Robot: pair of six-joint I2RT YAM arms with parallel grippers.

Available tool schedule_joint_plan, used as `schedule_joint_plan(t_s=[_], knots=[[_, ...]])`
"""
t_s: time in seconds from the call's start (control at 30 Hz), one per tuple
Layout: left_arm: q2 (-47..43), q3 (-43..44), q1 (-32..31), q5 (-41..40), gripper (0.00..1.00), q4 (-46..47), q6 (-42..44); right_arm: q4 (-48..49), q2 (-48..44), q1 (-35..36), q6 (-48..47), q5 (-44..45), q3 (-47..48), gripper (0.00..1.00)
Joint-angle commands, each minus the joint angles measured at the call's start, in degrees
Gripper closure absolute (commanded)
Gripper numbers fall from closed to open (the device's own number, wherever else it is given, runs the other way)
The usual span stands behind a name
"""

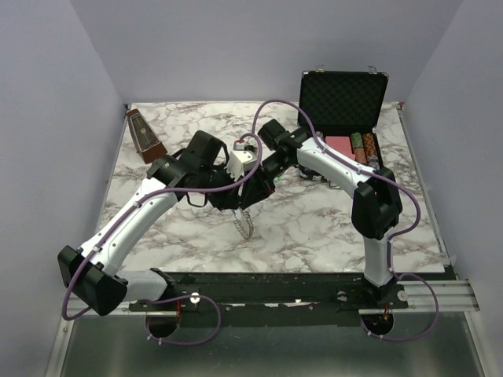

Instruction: Put the keys on the keyring

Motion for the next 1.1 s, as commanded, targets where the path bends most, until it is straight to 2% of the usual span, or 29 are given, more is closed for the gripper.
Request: schedule_joint_plan(t_s=[0.0, 0.53, 1.07], knots=[[1.60, 4.93, -0.69, -2.25, 1.00, -1.89, -0.10, 11.02, -3.77, 1.10, 9.59, 3.11, -3.04, 0.77], [11.71, 14.60, -2.80, -3.84, 1.00, -10.68, -0.28, 9.96, -3.07, 2.15, 8.80, 2.85, -2.51, 0.80], [13.74, 15.22, -3.07, -3.31, 1.00, -11.21, -0.28, 8.29, -2.55, 3.91, 7.48, -1.10, -0.93, 0.76]])
